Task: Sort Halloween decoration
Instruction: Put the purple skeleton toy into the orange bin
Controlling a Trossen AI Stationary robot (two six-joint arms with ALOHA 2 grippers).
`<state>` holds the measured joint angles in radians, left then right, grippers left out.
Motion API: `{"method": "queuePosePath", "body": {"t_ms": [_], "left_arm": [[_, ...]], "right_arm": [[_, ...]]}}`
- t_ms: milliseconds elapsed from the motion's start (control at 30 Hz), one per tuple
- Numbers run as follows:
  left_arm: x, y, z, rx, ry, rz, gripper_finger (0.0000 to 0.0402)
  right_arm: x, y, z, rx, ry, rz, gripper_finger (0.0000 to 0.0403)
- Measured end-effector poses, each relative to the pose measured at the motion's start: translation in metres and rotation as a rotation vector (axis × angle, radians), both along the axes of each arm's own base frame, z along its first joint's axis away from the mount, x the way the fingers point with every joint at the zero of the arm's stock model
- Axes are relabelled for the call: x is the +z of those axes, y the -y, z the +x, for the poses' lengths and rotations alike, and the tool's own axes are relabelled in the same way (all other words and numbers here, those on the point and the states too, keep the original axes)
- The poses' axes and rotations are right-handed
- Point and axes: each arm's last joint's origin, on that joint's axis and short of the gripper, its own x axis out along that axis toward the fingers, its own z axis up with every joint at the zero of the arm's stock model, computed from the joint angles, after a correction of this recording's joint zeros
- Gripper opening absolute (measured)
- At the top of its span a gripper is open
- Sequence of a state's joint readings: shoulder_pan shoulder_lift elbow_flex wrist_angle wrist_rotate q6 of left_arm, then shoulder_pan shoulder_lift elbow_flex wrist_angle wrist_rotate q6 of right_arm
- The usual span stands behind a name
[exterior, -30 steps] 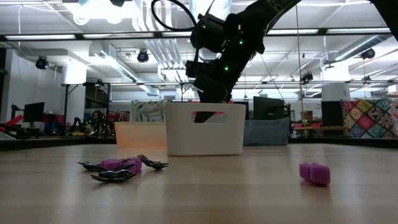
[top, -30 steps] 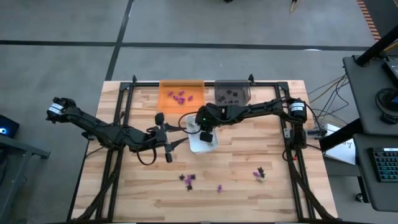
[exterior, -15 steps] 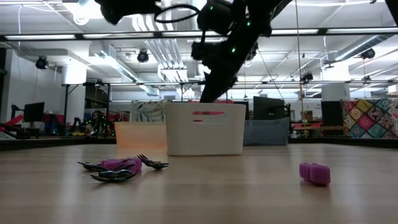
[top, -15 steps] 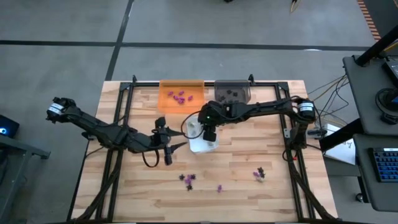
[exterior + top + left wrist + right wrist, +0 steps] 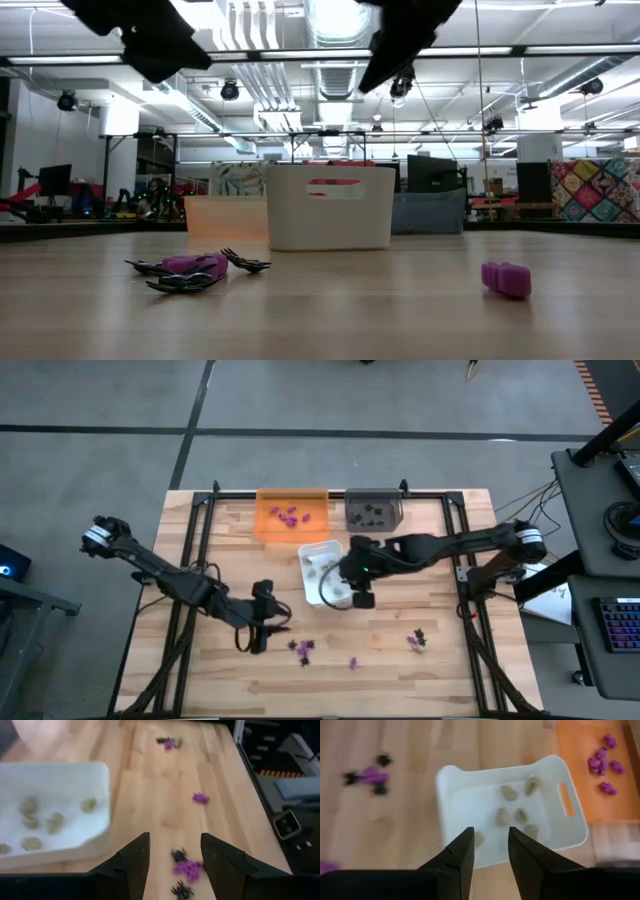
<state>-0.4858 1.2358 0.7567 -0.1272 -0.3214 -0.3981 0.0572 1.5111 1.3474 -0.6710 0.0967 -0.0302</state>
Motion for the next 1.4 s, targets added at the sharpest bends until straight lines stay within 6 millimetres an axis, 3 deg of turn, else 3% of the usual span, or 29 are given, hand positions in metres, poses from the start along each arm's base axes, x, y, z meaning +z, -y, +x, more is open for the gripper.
{"method": "queuePosePath", "body": {"t_ms": [300, 600, 833, 1167, 1400], "left_arm": [[-0.048, 0.039, 0.004, -0.032, -0.156, 0.028, 0.016], [-0.084, 0.053, 0.006, 0.056, -0.263, 0.006, 0.016], [-0.09, 0.055, 0.007, 0.066, -0.274, 0.0, 0.017], [-0.083, 0.071, 0.007, -0.005, -0.156, -0.002, 0.0256], [-0.092, 0.075, 0.014, 0.01, -0.106, 0.049, 0.0254]], "right_arm": [[0.02, -0.047, -0.042, 0.085, 0.03, 0.065, 0.0108], [0.009, -0.078, -0.057, 0.145, 0.016, 0.099, 0.0107], [-0.012, -0.092, -0.062, 0.147, 0.012, 0.136, 0.0101], [-0.043, -0.101, -0.068, 0.129, 0.03, 0.189, 0.01], [-0.05, -0.105, -0.07, 0.134, 0.045, 0.206, 0.01]]}}
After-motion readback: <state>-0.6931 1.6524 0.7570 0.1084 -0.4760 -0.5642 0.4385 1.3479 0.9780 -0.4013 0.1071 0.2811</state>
